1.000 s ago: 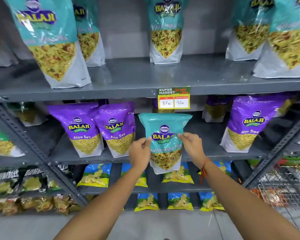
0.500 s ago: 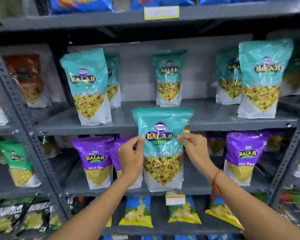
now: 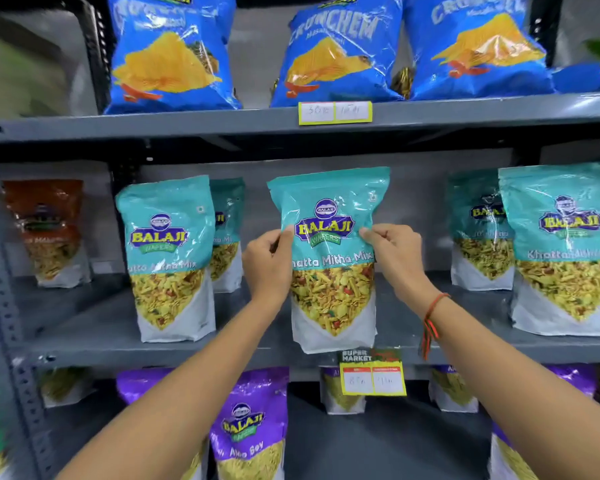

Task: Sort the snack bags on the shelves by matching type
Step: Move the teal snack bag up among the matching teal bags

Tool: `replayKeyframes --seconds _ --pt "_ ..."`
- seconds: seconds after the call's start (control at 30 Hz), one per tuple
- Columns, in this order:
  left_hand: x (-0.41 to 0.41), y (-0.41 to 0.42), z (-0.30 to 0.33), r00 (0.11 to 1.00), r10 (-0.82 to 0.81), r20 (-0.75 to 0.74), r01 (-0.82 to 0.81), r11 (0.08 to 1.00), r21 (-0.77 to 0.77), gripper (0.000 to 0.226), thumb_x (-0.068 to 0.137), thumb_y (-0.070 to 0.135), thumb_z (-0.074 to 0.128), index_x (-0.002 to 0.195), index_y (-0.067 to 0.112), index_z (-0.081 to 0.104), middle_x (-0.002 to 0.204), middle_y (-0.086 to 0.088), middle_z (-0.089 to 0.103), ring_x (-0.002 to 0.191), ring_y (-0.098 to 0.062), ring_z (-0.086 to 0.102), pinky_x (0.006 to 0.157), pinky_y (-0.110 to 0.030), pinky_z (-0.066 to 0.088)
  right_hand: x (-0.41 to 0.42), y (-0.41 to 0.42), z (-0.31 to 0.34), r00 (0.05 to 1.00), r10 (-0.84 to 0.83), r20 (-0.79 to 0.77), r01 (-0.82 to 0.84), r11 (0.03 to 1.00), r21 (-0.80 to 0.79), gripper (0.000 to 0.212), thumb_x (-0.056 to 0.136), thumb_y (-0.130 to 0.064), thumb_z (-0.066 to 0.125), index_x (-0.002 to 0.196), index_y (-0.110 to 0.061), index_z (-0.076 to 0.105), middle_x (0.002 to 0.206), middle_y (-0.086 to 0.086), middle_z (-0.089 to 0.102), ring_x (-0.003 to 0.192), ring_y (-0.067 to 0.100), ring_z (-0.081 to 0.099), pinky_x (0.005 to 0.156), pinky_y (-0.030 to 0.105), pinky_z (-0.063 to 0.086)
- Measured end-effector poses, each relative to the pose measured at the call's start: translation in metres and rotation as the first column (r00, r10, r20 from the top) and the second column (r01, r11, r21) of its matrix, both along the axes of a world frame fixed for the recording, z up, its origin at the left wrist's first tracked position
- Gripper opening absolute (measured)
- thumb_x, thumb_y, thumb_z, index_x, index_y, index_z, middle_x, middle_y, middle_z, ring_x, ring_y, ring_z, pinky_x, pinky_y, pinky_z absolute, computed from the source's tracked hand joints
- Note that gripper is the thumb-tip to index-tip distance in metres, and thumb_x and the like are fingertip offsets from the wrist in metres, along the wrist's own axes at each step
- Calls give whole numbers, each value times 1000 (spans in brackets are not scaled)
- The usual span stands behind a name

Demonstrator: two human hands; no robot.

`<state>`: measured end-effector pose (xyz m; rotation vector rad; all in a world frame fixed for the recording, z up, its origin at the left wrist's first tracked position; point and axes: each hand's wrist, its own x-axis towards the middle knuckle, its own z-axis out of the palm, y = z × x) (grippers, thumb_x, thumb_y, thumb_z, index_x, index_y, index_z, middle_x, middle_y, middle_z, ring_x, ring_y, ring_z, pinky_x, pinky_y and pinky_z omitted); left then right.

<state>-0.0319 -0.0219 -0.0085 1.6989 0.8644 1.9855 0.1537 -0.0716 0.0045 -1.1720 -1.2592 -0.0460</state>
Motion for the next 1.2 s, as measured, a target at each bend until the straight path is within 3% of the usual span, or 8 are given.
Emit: replayKeyframes --seconds 0.1,0.2,0.3,0.43,0.6,0.77,0.87,1.2 --pt "9 15 2 1000 -4 21 4 1000 -4 42 91 29 61 55 9 54 40 9 40 43 -4 35 46 -23 24 5 11 2 999 11 -45 -12 1000 -15 50 84 -34 61 74 15 60 66 30 62 61 43 45 57 35 39" --pt "15 28 -3 1000 -8 10 9 999 -44 44 91 32 60 60 2 57 42 7 41 45 -5 32 50 -28 26 8 20 -4 998 4 -65 -8 998 -66 51 88 -29 61 63 12 46 55 19 40 56 21 32 59 33 26" --pt "17 35 -14 999 -43 -4 43 998 -56 36 92 35 59 73 7 71 64 -11 68 59 -15 53 56 -34 41 15 35 -20 991 48 -123 -60 993 -101 53 84 -41 59 74 12 58 77 35 63 60 31 53 62 37 44" --pt "16 37 -16 997 -72 -7 72 993 -96 34 92 37 59 78 10 73 77 -14 73 67 -15 58 62 -35 46 17 39 -32 980 77 -181 -103 986 -134 58 83 -52 56 81 5 63 91 28 71 79 41 67 69 38 52" --pt "0 37 -28 969 -244 -23 234 948 -216 22 86 41 67 91 20 74 92 0 75 88 -14 67 79 -31 54 23 24 -46 936 235 -262 -298 926 -232 36 88 -49 62 105 -19 71 102 -4 77 90 1 71 72 15 53" --pt "-26 39 -67 844 -416 -338 206 835 -511 83 55 61 83 126 30 55 120 12 64 112 -8 60 95 -28 48 44 20 -82 913 356 -200 -405 726 -556 99 57 -62 83 141 -31 42 132 -7 62 121 9 60 106 36 46" --pt "-29 37 -85 811 -413 -414 162 839 -520 70 58 50 87 118 28 58 113 14 66 106 -7 64 87 -24 51 40 16 -94 915 385 -119 -369 682 -631 82 64 -43 87 135 -31 48 128 -9 66 116 6 62 106 33 48" --pt "-14 47 -91 812 -396 -428 137 844 -519 76 45 60 87 110 28 65 98 8 77 93 -4 71 93 -39 56 47 14 -95 929 363 -77 -332 722 -607 78 58 -45 89 127 -32 56 121 -13 69 112 6 64 102 33 51"
